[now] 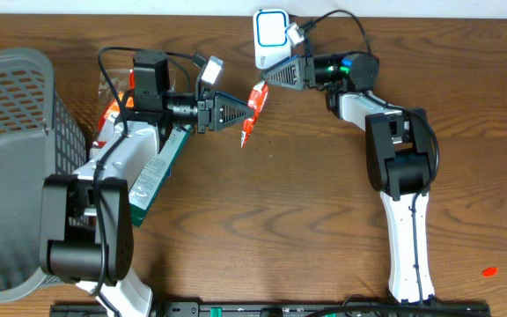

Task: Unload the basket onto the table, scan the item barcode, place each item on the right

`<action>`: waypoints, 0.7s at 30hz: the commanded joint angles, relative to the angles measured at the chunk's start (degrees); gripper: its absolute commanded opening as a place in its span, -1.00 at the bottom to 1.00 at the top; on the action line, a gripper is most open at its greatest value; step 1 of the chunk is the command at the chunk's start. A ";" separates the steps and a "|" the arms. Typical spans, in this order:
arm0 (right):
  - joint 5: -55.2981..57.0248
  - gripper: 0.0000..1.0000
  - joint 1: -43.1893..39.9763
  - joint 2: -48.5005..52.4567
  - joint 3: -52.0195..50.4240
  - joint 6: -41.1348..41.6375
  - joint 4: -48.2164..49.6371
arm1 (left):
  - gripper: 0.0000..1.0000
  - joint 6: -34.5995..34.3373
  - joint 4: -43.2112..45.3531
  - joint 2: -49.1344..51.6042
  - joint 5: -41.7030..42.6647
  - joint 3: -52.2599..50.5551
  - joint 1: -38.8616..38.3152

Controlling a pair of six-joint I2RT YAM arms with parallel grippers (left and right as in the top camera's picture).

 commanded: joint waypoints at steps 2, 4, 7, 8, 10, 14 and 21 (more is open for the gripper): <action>-0.72 0.69 -0.61 -1.09 0.55 3.39 2.16 | -0.85 1.40 0.66 2.03 0.92 1.25 0.39; -0.72 0.69 -0.61 -1.09 0.55 3.30 2.16 | -0.85 1.40 1.49 2.62 0.92 1.25 0.63; -0.72 0.65 -0.59 -1.09 0.55 3.37 2.16 | -0.85 1.40 2.36 2.93 0.17 1.25 1.42; -0.72 0.61 -0.48 -1.09 0.55 3.45 2.16 | -0.85 1.40 2.32 2.97 -0.68 1.25 1.68; -0.70 0.55 -0.33 -1.09 0.55 4.28 2.16 | -0.85 1.40 2.51 2.97 -1.05 1.25 2.21; -0.66 0.56 -0.26 -1.25 0.55 6.56 2.14 | -0.85 1.38 2.49 3.06 -1.22 1.25 3.02; -0.76 0.83 -0.28 -1.42 0.55 1.95 -11.72 | -0.85 1.36 2.32 3.08 -2.51 1.25 3.21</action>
